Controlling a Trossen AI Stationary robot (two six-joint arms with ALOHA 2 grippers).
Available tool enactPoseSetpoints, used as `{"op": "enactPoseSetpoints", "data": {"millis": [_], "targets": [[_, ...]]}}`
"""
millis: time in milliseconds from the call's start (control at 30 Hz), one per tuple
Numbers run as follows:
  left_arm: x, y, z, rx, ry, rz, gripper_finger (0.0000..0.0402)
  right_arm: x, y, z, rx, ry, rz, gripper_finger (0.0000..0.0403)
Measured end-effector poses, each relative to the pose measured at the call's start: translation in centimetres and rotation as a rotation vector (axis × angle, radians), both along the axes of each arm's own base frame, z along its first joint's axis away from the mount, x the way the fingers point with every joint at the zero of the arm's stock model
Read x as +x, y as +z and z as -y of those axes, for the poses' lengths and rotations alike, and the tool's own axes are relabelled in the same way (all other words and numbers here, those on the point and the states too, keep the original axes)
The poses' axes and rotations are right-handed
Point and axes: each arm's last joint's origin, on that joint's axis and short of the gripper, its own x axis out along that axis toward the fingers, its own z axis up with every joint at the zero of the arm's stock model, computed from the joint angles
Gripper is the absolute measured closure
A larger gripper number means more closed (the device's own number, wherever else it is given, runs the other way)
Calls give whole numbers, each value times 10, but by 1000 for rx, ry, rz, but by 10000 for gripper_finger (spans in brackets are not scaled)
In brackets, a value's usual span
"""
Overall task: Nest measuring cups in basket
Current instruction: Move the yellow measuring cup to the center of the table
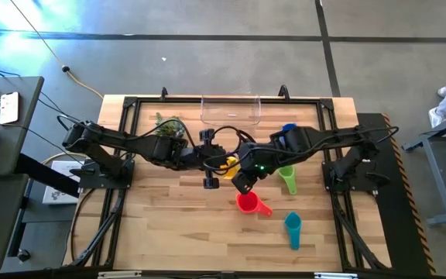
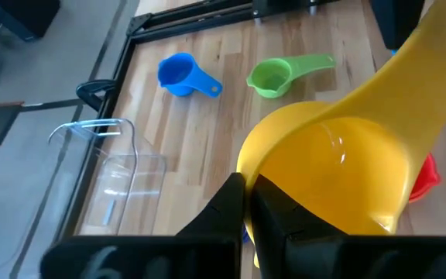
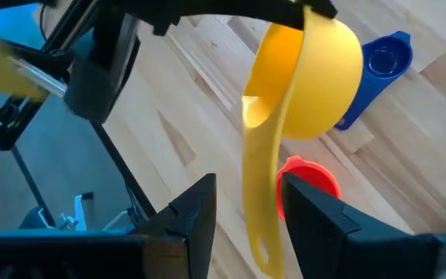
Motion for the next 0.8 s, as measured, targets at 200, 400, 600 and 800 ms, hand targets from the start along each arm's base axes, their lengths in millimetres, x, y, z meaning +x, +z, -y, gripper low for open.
{"op": "enactPoseSetpoints", "data": {"millis": [200, 400, 600, 800], "targets": [[0, 0, 0, 10, -7, -1, 398, 1, -1, 4, 0, -14, -5, 285], [2, 3, 0, 6, -6, 34, 398, 5, -6, 5, 3, -13, -24, 344], [2, 3, 0, 10, -2, 34, 397, 5, -6, 7, -5, -4, -24, 395], [2, 3, 0, 10, -5, 31, 384, 5, -6, 7, 5, -20, -26, 400]]}}
